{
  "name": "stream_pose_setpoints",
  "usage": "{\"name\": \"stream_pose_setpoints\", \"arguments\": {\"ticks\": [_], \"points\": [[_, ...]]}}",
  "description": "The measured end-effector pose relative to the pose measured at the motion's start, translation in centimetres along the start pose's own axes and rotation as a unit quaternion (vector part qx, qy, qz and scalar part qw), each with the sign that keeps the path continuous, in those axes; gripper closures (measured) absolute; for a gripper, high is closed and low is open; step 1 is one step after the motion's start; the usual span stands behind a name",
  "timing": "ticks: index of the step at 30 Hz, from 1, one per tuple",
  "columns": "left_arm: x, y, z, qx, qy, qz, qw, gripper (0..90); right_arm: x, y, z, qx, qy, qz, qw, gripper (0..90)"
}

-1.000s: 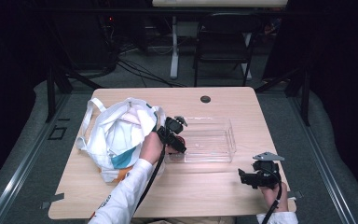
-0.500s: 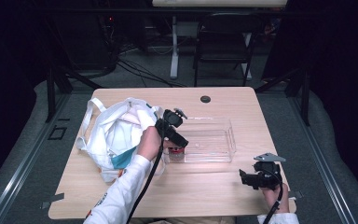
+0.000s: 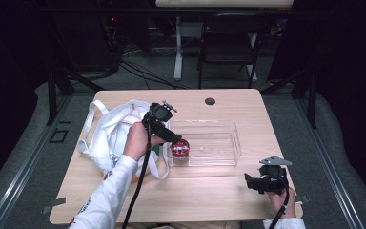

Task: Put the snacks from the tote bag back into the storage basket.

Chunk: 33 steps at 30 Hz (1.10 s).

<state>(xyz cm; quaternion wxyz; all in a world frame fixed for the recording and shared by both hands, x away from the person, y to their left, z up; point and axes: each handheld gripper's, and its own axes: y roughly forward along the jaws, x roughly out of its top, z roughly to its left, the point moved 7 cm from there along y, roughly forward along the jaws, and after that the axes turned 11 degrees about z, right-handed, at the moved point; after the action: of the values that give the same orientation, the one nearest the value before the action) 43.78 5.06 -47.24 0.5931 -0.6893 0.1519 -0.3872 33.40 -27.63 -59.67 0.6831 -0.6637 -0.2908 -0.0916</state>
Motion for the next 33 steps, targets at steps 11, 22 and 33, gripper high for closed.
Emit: {"name": "stream_pose_setpoints", "arguments": {"ticks": [11,22,33], "points": [[-3.1,-3.0,2.1,0.024,-0.018,-0.016,0.9994,8.3,0.0,0.0,0.0,0.0,0.0,0.001,1.0,13.2],[-8.8,-5.4,4.7,0.055,-0.047,-0.011,0.9973,7.6,0.0,0.0,0.0,-0.002,0.001,0.0,1.0,8.8],[-15.3,-5.8,6.9,0.069,-0.099,0.001,0.9927,7.3,0.0,0.0,0.0,-0.003,0.002,0.0,1.0,8.8]]}}
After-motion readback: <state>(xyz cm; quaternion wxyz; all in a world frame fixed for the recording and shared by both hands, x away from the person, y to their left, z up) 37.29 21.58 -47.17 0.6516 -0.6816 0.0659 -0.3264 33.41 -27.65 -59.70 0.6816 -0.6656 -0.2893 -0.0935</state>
